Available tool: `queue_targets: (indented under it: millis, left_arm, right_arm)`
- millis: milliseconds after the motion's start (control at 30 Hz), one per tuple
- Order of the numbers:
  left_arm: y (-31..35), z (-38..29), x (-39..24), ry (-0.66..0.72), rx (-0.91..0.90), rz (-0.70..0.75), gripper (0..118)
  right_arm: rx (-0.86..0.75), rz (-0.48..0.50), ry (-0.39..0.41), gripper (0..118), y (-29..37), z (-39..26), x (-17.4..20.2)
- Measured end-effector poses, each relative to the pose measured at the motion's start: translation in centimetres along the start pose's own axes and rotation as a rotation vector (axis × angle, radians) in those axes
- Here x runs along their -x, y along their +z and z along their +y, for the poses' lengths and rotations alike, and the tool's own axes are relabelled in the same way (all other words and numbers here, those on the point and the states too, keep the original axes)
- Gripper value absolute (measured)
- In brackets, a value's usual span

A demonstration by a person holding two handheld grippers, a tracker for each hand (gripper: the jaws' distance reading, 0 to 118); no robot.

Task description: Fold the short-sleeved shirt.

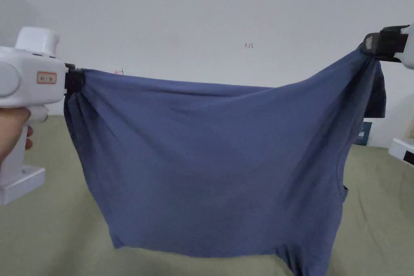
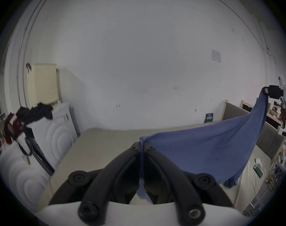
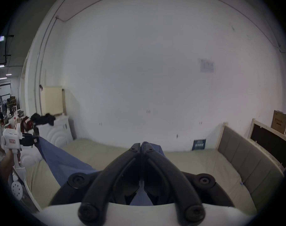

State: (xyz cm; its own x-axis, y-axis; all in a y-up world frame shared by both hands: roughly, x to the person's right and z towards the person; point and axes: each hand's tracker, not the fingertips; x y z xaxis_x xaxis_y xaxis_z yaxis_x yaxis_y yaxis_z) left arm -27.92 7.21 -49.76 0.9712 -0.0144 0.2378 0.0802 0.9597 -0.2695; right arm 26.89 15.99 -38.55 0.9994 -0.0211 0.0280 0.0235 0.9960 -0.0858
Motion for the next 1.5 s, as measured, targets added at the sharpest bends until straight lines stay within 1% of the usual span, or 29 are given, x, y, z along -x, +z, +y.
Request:
queue_targets:
  millis: [100,200,267,333,433,500,567,633,700,800,900,1033,1133,1200,1267,1300,1367,1467,1500]
  left_arm:
    - [-0.1,3.9,0.2,0.009,-0.055,0.022,1]
    - [-0.1,7.0,0.1,-0.020,-0.095,0.060,1]
    - [-1.3,8.4,0.9,-0.005,-0.103,0.063,1]
    - [-2.2,8.5,1.1,0.011,-0.104,0.069,1]
    - [-5.6,6.0,1.1,0.004,-0.047,0.100,1]
    - [-7.8,2.8,0.9,0.017,-0.003,0.109,1]
    - [-8.8,-1.0,-0.3,0.057,0.030,0.121,1]
    - [-10.1,-4.2,-0.6,0.074,0.056,0.130,1]
    - [-9.8,-6.4,-1.5,0.069,0.067,0.136,1]
    - [-8.3,-7.8,-1.8,0.057,0.044,0.124,1]
    - [-6.1,-8.4,-1.9,0.044,0.030,0.106,1]
    - [-0.9,-9.8,-2.0,0.036,-0.016,0.068,1]
    - [3.5,-12.5,-2.1,0.038,0.004,0.020,1]
    - [6.3,-15.0,-2.3,0.029,0.024,0.018,1]
    - [9.3,-18.9,-2.6,0.019,0.075,-0.004,1]
    - [10.6,-20.9,-2.8,0.004,0.118,-0.026,1]
    - [12.6,-25.9,-2.8,-0.017,0.208,-0.017,1]
    - [15.0,-33.1,-2.7,0.028,0.367,-0.027,1]
    - [15.4,-35.1,-2.7,0.044,0.410,-0.025,1]
  right_arm:
    - [-0.082,-0.022,-0.004,4,-0.6,3.6,-0.1]
    - [-0.112,-0.018,-0.041,4,-1.5,6.1,-0.3]
    - [-0.111,-0.019,-0.049,4,-2.4,6.7,-0.3]
    - [-0.101,-0.039,-0.039,4,-3.4,6.0,-0.1]
    - [-0.054,-0.047,-0.046,4,-5.6,2.9,0.2]
    - [0.006,-0.059,-0.066,4,-7.4,-0.6,0.1]
    - [0.041,-0.095,-0.060,4,-8.7,-4.6,0.4]
    - [0.083,-0.114,-0.079,4,-10.3,-7.9,-0.3]
    - [0.095,-0.117,-0.087,4,-10.4,-9.9,-0.5]
    - [0.100,-0.112,-0.071,4,-9.5,-10.8,-1.2]
    - [0.068,-0.080,-0.050,4,-7.2,-10.4,-1.7]
    - [0.057,-0.017,-0.058,4,-1.3,-11.3,-1.8]
    - [0.060,0.031,-0.091,4,4.7,-14.0,-1.7]
    - [0.086,0.058,-0.121,4,8.3,-16.5,-1.7]
    - [0.130,0.066,-0.148,4,12.2,-20.4,-1.4]
    - [0.174,0.066,-0.143,4,13.7,-22.5,-1.3]
    - [0.266,0.055,-0.129,4,16.7,-27.9,-1.1]
    - [0.440,0.033,-0.038,4,20.1,-36.6,-0.1]
    - [0.501,0.028,-0.032,4,20.9,-39.1,0.1]
